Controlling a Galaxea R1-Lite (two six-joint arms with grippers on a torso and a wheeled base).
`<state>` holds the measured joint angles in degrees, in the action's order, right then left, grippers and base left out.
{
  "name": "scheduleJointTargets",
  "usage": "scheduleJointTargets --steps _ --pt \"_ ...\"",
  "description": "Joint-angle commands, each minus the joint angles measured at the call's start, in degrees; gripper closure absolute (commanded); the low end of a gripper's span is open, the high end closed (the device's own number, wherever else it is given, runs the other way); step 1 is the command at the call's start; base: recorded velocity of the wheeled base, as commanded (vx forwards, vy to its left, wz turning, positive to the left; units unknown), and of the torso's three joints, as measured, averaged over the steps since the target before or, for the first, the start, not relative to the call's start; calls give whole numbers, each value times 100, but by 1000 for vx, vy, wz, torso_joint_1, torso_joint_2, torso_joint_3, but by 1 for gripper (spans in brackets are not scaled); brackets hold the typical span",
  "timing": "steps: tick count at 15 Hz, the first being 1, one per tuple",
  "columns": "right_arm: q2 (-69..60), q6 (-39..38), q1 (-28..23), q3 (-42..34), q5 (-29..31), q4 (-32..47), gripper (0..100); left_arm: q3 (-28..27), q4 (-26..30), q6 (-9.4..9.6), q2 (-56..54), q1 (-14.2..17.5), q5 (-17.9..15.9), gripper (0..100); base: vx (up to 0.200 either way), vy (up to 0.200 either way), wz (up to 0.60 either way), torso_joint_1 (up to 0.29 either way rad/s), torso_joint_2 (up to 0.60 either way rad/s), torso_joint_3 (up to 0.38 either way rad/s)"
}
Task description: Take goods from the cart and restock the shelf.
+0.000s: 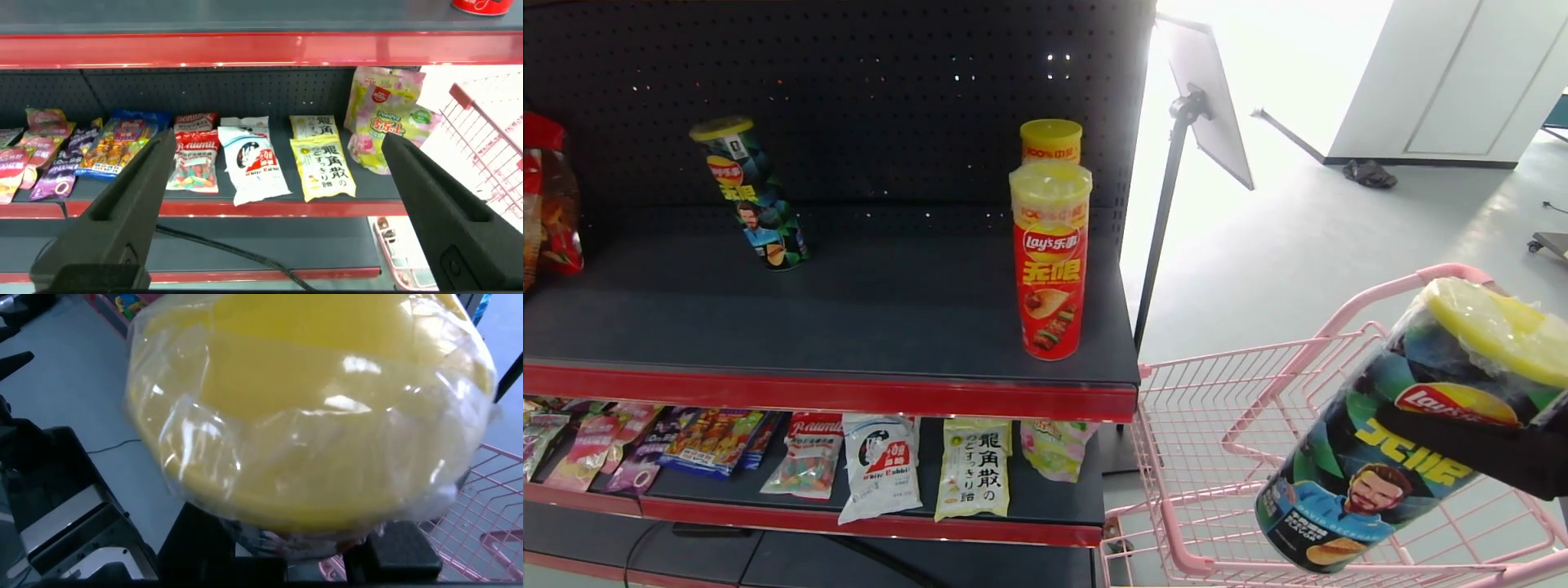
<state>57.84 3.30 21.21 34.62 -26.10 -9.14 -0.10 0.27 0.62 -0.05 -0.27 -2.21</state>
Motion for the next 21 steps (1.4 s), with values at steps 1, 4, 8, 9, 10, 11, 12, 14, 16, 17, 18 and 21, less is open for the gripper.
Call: scheduleJointTargets --steps 1,4,8,9,10,11,12,14,16,17,18,21 --pt "-1 4 -3 18 8 0 100 1 0 -1 5 0 1 0 0 0 0 0 0 0" --pt "-1 -5 -56 62 44 -9 100 1 0 -1 5 0 -8 0 0 67 0 2 1 1" --pt "-28 -5 -135 80 44 -9 100 1 0 -1 5 0 -8 0 0 200 0 1 1 1" --pt "-28 4 -135 80 44 -9 100 1 0 -1 5 0 -8 0 0 200 0 2 2 2" --pt "-19 -5 -135 80 44 -9 100 1 0 -1 5 0 -8 0 0 200 0 -2 2 2" --pt "-19 -5 -135 97 44 -9 100 1 0 -1 5 0 -8 0 0 200 0 2 7 -2" --pt "-10 -5 -135 106 44 -9 100 1 0 -1 5 0 -8 0 0 200 0 2 7 2" --pt "-1 -5 -144 89 44 -17 100 1 0 -1 5 0 -8 0 0 200 0 5 -2 0" --pt "-19 -5 -144 53 44 -17 100 1 0 -1 5 0 -8 0 0 200 0 2 5 0" --pt "-19 -5 -144 53 44 -17 100 1 0 -1 5 0 -8 0 0 200 0 2 -2 2" --pt "-19 -5 -152 53 44 -17 100 1 0 -1 5 0 -8 0 0 200 0 -2 2 -2" --pt "-10 -5 -170 36 35 -17 100 1 0 -1 5 0 -8 0 0 200 0 2 2 1"
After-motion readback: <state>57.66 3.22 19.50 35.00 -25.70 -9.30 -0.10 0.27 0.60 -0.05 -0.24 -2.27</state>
